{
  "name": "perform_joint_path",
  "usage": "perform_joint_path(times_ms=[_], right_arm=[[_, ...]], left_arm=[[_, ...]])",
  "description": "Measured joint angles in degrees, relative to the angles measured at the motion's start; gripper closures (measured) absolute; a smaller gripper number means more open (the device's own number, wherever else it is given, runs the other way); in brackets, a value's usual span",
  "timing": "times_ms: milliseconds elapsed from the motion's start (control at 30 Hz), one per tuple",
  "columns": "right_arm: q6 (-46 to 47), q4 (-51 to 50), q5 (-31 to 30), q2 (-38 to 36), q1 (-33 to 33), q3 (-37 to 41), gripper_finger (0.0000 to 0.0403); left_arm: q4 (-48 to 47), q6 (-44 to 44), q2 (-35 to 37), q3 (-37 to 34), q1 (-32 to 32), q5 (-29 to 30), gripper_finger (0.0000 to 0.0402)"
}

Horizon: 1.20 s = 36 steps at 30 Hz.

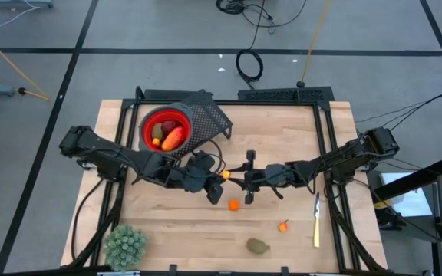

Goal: Pick & Place Fruit
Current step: Put the peach into the red strainer bowl on the shelf

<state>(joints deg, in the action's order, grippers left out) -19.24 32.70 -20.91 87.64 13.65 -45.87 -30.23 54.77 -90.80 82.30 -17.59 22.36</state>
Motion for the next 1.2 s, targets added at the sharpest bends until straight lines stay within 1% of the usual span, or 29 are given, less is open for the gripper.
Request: perform_joint_path(times_ms=[300, 400, 533, 633, 733, 1033, 1200], right_arm=[[-1.60, -0.01, -0.02, 0.00, 0.00, 0.00, 0.0303], [-1.58, 0.04, -0.02, 0.00, 0.08, 0.00, 0.0303], [-1.55, 0.01, -0.04, 0.00, 0.33, 0.00, 0.0303], [-1.50, 0.01, -0.04, 0.00, 0.50, 0.00, 0.0303], [-1.45, 0.00, -0.04, 0.00, 0.50, 0.00, 0.0303], [-1.41, -0.45, -0.04, 0.00, 0.50, 0.00, 0.0303], [-1.29, -0.41, -0.04, 0.00, 0.50, 0.00, 0.0303]], left_arm=[[-0.14, 1.51, -2.25, -0.11, 0.62, 1.63, 0.0206], [-1.21, 3.02, -3.75, -0.11, 1.23, 0.41, 0.0169], [-1.39, 4.30, -5.42, -0.11, 2.43, -2.23, 0.0133], [-1.84, 4.52, -5.99, -0.11, 3.14, -2.87, 0.0117], [-1.29, 4.49, -6.48, -0.11, 3.81, -2.88, 0.0109], [-2.01, 3.24, -6.49, -0.11, 5.04, -2.83, 0.0108], [-4.74, 3.60, -6.49, -0.11, 5.44, -2.64, 0.0108]])
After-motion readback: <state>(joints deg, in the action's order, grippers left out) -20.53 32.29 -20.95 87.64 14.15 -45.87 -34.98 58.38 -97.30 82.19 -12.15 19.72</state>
